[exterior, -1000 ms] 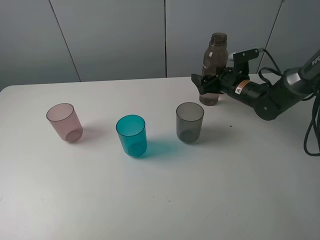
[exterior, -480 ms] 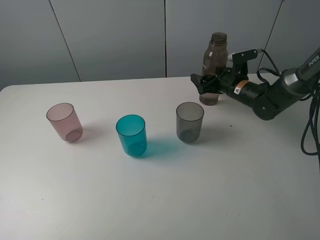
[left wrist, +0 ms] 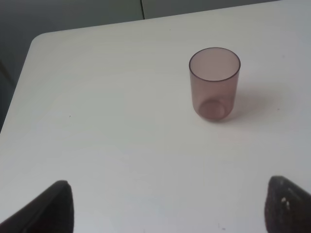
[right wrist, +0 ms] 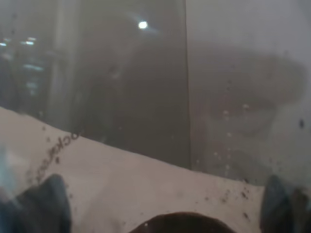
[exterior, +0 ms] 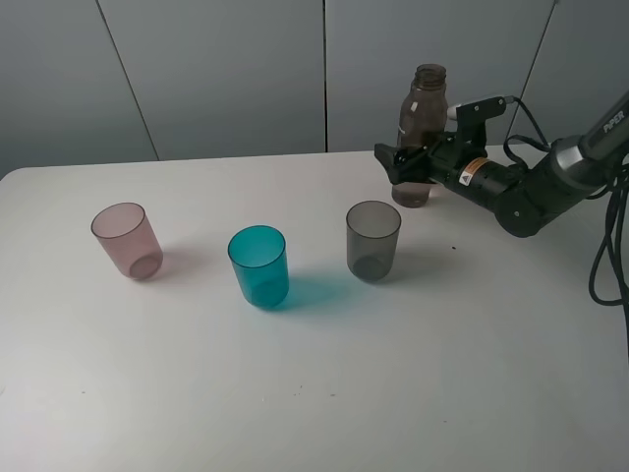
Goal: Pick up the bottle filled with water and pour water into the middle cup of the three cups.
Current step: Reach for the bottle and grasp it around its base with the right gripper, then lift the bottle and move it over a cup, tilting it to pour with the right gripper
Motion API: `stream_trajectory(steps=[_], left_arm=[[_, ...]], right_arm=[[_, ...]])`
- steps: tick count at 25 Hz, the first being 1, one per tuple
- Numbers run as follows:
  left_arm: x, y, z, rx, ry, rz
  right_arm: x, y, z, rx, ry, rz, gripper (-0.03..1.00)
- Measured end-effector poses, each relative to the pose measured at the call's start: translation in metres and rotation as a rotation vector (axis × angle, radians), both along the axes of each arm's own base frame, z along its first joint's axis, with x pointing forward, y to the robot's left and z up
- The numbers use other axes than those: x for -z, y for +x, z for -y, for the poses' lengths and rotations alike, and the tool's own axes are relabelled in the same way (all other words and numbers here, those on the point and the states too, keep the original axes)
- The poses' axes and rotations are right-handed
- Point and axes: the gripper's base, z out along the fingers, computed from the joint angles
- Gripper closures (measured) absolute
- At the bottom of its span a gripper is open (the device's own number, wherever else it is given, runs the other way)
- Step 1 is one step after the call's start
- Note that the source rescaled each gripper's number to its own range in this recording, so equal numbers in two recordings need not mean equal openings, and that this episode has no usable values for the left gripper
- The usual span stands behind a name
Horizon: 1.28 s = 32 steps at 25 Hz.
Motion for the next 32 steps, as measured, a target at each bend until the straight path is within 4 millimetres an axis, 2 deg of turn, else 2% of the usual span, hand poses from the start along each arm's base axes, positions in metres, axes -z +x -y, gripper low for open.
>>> stream_trajectory(steps=[2,3,12,14,18,24,32], left_arm=[[0.000,0.000,0.000,0.000,0.000,0.000],[0.000,0.000,0.000,0.000,0.000,0.000],[0.000,0.000,0.000,0.000,0.000,0.000],[0.000,0.000,0.000,0.000,0.000,0.000],[0.000,0.000,0.000,0.000,0.000,0.000],[0.000,0.000,0.000,0.000,0.000,0.000],[0.000,0.000,0.000,0.000,0.000,0.000]], right_arm=[[0.000,0.000,0.000,0.002,0.001,0.000,0.82],[0.000,0.000,0.001,0.005,0.001,0.000,0.95],[0.000,0.000,0.002,0.005,0.004,-0.005,0.97],[-0.003,0.000,0.001,-0.014,-0.013,-0.006,0.97],[-0.024,0.001,-0.003,-0.050,-0.050,0.028,0.97],[-0.062,-0.004,-0.032,-0.118,-0.159,0.158,0.97],[-0.073,-0.015,-0.074,-0.227,-0.273,0.253,0.97]])
